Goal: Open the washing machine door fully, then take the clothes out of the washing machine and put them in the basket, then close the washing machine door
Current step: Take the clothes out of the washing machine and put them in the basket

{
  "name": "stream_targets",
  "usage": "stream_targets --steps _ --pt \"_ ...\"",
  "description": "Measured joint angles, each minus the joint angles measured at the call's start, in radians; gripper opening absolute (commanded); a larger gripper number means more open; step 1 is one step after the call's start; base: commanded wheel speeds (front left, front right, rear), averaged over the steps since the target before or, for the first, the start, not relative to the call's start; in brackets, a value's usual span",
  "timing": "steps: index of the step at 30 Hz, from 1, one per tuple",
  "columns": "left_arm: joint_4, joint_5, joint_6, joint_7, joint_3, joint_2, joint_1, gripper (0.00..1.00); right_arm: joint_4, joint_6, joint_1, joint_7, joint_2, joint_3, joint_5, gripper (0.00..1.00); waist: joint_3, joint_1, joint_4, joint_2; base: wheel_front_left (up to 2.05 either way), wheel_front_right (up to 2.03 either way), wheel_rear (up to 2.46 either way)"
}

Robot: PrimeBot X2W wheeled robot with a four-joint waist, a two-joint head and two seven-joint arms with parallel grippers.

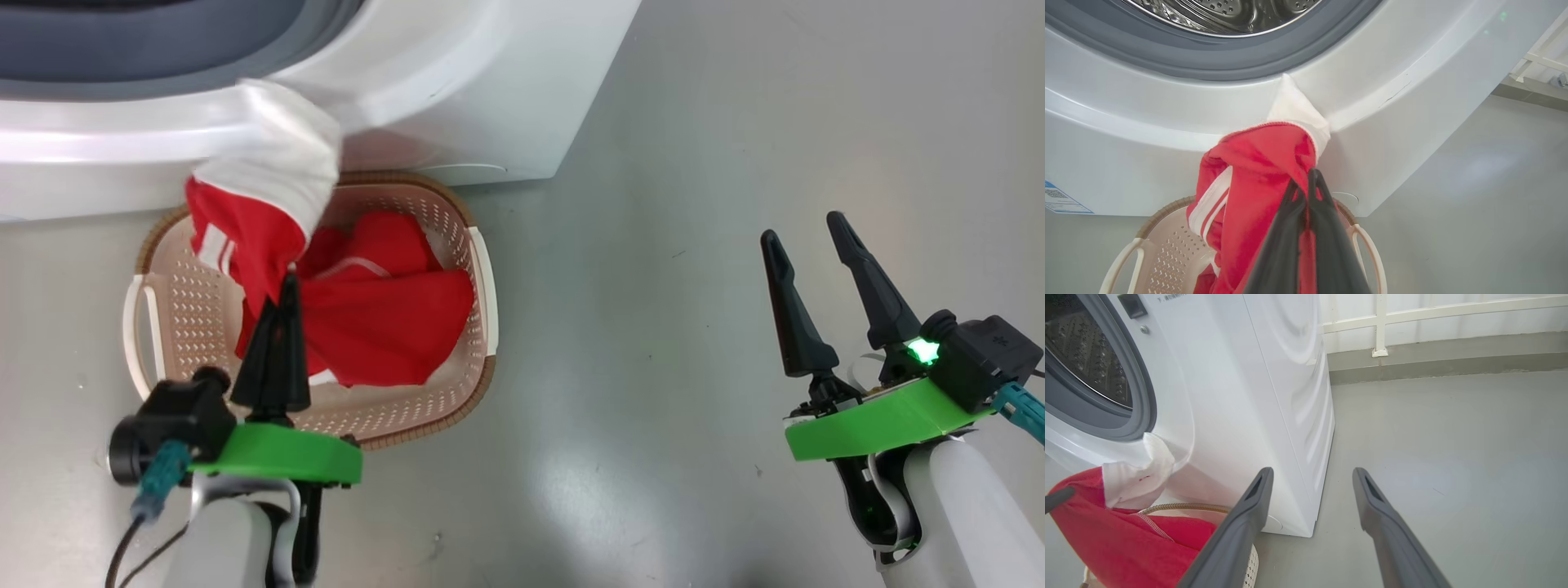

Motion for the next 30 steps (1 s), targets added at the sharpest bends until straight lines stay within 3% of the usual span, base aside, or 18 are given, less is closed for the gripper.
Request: stream_targets --steps 16,30 --pt "0.540 0.057 -0.104 0.002 0.065 -0.003 -0.266 0.00 -0.009 0.000 -0.026 0.000 0.010 -0.001 0.000 1.00 0.071 0.0000 -0.036 0.0000 0.00 0.00 0.00" --pt "0.823 0.110 -0.116 0.002 0.067 0.012 -0.421 0.00 -0.014 0.000 -0.047 0.000 0.017 0.007 0.000 1.00 0.127 0.0000 -0.062 0.0000 0.00 0.00 0.00"
